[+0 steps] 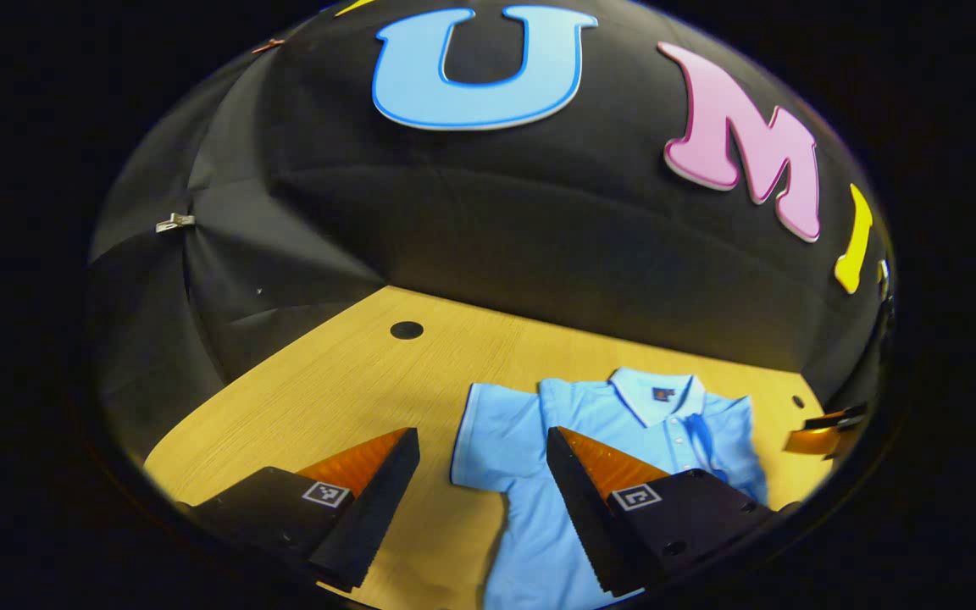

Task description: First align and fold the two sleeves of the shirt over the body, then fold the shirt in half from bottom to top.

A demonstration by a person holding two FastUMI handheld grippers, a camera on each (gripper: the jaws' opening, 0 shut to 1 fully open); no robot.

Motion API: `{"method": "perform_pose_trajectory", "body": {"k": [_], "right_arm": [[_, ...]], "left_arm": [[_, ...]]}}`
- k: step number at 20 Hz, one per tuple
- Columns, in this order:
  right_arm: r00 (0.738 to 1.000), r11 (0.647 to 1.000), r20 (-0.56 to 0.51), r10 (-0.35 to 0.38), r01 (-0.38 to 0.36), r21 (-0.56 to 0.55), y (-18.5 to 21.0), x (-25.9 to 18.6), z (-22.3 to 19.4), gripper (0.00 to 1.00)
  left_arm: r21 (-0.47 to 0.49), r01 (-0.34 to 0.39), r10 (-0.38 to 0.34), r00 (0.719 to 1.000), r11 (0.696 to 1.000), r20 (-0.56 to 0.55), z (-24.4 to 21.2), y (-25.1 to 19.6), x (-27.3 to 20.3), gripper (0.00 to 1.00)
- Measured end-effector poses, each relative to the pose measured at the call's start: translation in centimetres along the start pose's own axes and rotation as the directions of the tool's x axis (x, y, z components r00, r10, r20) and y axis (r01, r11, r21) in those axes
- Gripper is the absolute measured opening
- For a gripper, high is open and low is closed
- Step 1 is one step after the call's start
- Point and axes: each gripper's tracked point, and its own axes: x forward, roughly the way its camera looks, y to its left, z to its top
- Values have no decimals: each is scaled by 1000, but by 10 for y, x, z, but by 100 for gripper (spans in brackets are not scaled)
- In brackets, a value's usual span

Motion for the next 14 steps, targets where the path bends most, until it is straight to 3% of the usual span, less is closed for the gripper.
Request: {"method": "perform_pose_trajectory", "body": {"k": [7,11,14], "right_arm": [[997,997,-7,-78,78,20,-52,-20,-13,100],[996,996,-10,-90,90,24,-63,-24,-22,100],[996,996,-25,-85,85,29,-65,-24,-29,100]], "left_arm": [[33,-9,12,997,999,-82,-19,3,100,96],[141,8,7,994,990,-108,-31,-5,125,95],[144,33,-17,994,989,-111,-32,-16,131,90]]}}
